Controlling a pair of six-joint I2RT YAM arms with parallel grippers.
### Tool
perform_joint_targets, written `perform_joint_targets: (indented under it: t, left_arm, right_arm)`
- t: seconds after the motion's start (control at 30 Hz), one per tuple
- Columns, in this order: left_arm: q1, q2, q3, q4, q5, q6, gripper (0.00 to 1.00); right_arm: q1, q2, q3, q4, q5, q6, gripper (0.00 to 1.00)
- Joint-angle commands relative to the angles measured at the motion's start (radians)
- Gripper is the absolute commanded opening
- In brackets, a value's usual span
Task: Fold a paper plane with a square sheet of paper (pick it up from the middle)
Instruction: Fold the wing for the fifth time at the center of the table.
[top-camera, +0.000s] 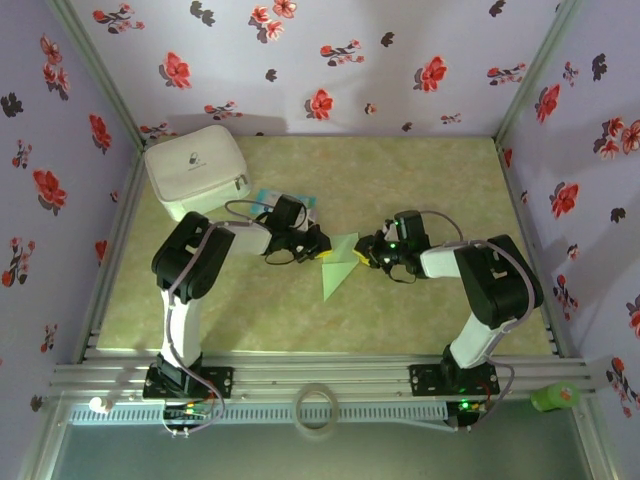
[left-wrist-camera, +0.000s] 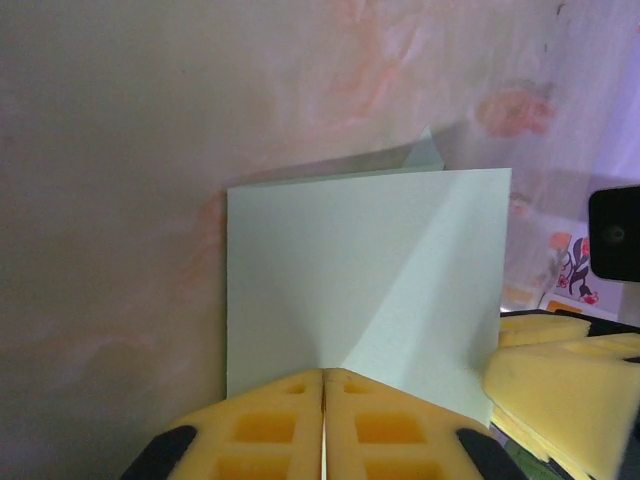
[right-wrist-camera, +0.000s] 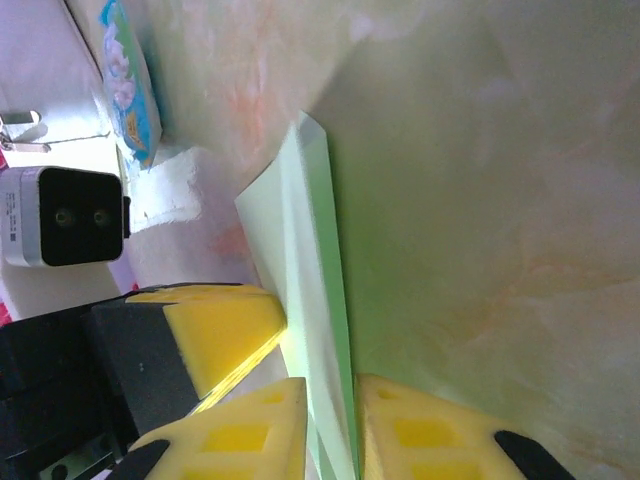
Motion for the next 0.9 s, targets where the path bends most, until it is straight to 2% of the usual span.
perform_joint_targets:
  t: [0.0,0.3,0.53,0.87]
  left_arm:
    - [-0.005,0.028,0.009,-0.018,-0.003,0.042,0.09]
    - [-0.005,0.034,0.014,-0.011,0.005,0.043,0.09]
    - [0.006,0.009,-0.048,0.037,0.013,0.034,0.09]
    - [0.016,0.018,-0.033,0.057,0.029,0.026,0.09]
  right_arm:
    - [0.000,-0.013,0.045,-0.051,-0.044,-0.066,0.21]
    - [-0.012,0.040,0.088,-0.055,-0.111,-0.098,0.28]
    - [-0.013,0.076,0.095,-0.038,-0.146,-0.110,0.28]
    - [-0.013,0.120,0.104,-0.001,-0.183,-0.099,0.28]
